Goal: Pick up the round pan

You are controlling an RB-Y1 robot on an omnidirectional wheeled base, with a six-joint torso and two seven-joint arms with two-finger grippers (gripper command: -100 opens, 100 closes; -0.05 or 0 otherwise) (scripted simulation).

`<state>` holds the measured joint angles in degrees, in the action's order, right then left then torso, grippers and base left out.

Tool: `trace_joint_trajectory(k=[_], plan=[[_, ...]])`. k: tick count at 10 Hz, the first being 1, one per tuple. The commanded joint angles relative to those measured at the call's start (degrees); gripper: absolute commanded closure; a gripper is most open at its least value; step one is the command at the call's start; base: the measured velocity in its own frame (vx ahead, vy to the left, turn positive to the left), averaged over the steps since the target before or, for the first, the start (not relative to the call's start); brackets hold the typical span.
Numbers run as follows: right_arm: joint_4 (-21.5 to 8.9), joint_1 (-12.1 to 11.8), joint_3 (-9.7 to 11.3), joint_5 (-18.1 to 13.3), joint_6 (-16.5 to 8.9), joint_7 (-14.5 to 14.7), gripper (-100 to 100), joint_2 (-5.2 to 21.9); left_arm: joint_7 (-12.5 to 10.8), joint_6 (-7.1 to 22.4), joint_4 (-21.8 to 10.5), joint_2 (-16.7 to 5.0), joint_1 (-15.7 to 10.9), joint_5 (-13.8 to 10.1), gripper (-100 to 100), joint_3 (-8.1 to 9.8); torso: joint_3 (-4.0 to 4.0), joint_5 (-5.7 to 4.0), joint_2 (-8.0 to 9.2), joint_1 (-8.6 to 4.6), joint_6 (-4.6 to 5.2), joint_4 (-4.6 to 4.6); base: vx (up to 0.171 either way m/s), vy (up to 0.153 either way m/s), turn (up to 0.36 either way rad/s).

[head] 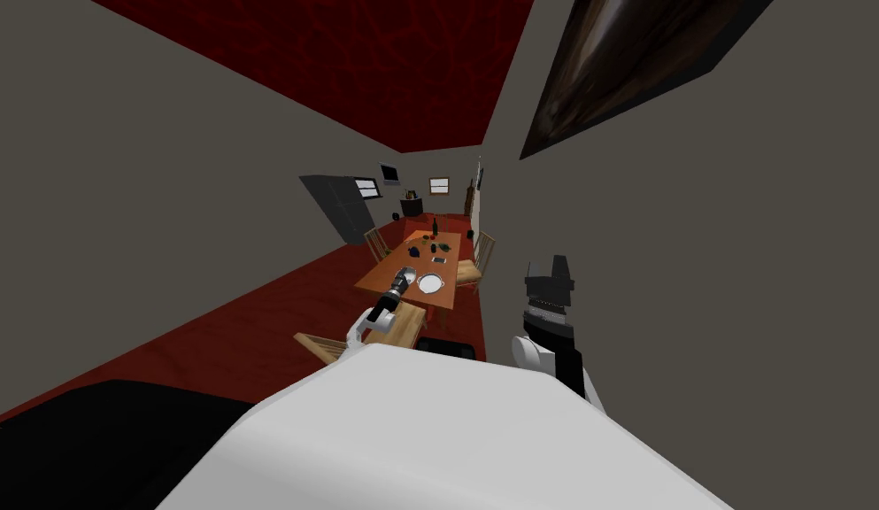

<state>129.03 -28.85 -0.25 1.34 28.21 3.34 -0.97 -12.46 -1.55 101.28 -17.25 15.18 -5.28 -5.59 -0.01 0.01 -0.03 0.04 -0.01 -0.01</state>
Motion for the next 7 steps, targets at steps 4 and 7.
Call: trace_joint_trajectory(k=[4, 7], plan=[[0.0, 0.0, 0.0, 0.0, 0.0, 0.0, 0, 0.0, -1.08, 6.96, -3.71, -1.04, -2.77, -0.95, -100, -1.49, -0.01, 0.0, -0.02, -0.02, 0.01, 0.0, 0.003, 0.004, -0.061], [0.0, 0.0, 0.0, 0.0, 0.0, 0.0, 0, 0.0, -1.95, 11.77, -7.07, -1.9, -5.06, -1.89, -100, -2.59, -0.01, -0.01, -0.02, -0.05, -0.01, 0.0, 0.009, -0.003, -0.053]])
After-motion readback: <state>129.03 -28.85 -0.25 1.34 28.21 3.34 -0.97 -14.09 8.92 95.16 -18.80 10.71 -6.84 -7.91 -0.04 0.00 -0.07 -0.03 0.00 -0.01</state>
